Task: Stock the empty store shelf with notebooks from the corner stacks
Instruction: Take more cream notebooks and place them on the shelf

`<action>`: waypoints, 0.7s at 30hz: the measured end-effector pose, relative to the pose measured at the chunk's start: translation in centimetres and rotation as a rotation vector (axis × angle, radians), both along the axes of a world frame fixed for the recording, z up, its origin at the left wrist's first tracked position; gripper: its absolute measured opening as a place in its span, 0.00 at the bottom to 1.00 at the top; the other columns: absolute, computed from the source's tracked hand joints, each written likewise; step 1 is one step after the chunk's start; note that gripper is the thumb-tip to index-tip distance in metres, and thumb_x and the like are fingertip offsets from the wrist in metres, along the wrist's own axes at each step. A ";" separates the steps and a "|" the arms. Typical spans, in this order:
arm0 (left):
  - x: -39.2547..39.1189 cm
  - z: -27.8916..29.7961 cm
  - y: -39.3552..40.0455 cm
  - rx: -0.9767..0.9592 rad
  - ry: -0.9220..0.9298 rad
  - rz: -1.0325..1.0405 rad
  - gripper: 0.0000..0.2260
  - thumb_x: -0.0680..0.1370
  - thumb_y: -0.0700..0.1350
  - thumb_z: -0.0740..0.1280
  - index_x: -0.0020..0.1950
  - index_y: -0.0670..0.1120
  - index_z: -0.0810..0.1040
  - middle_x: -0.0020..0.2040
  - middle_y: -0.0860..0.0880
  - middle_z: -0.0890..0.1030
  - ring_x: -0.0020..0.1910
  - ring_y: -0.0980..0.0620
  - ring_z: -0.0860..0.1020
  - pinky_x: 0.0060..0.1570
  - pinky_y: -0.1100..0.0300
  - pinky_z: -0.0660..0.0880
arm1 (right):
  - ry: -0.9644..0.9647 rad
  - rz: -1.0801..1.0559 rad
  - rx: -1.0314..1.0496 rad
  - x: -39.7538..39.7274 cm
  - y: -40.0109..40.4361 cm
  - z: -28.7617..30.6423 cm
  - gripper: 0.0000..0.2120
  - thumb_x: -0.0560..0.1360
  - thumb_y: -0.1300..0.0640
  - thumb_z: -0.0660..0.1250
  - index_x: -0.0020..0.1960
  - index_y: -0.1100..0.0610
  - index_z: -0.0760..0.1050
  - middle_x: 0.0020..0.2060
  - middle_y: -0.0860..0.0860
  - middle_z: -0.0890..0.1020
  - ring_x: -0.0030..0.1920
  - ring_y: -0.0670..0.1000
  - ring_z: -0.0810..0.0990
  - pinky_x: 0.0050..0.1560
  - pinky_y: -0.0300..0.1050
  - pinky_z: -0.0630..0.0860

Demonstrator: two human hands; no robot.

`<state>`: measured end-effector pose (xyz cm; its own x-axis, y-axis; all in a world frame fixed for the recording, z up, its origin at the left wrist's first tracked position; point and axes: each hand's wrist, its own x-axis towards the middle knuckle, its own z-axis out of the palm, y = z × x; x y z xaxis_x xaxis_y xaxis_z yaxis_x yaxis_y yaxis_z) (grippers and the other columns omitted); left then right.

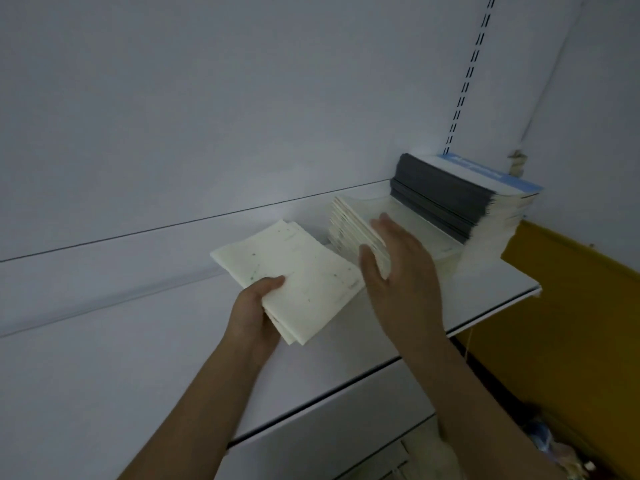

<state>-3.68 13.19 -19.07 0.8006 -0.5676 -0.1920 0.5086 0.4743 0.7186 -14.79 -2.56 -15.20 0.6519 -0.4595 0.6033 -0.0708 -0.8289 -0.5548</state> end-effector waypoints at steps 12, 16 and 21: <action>0.0 0.2 -0.3 0.055 -0.002 -0.013 0.17 0.78 0.42 0.65 0.67 0.42 0.74 0.60 0.40 0.81 0.61 0.39 0.79 0.66 0.39 0.70 | -0.032 -0.194 0.048 -0.5 -0.1 -2.7 0.24 0.81 0.46 0.52 0.63 0.61 0.77 0.57 0.56 0.82 0.56 0.53 0.81 0.61 0.43 0.73; -0.4 1.4 -0.3 0.035 0.019 -0.037 0.25 0.79 0.61 0.59 0.69 0.46 0.74 0.64 0.41 0.80 0.64 0.41 0.77 0.68 0.42 0.68 | -0.084 -0.044 -0.044 -0.9 3.3 -2.6 0.25 0.83 0.44 0.50 0.62 0.59 0.78 0.58 0.51 0.82 0.58 0.47 0.80 0.62 0.38 0.71; -0.6 1.2 0.6 0.066 -0.036 -0.018 0.23 0.73 0.40 0.70 0.68 0.37 0.73 0.60 0.35 0.80 0.60 0.35 0.78 0.62 0.42 0.74 | 0.082 0.310 -0.119 -0.1 7.5 -4.5 0.27 0.82 0.42 0.47 0.62 0.55 0.79 0.61 0.46 0.80 0.65 0.42 0.74 0.64 0.45 0.73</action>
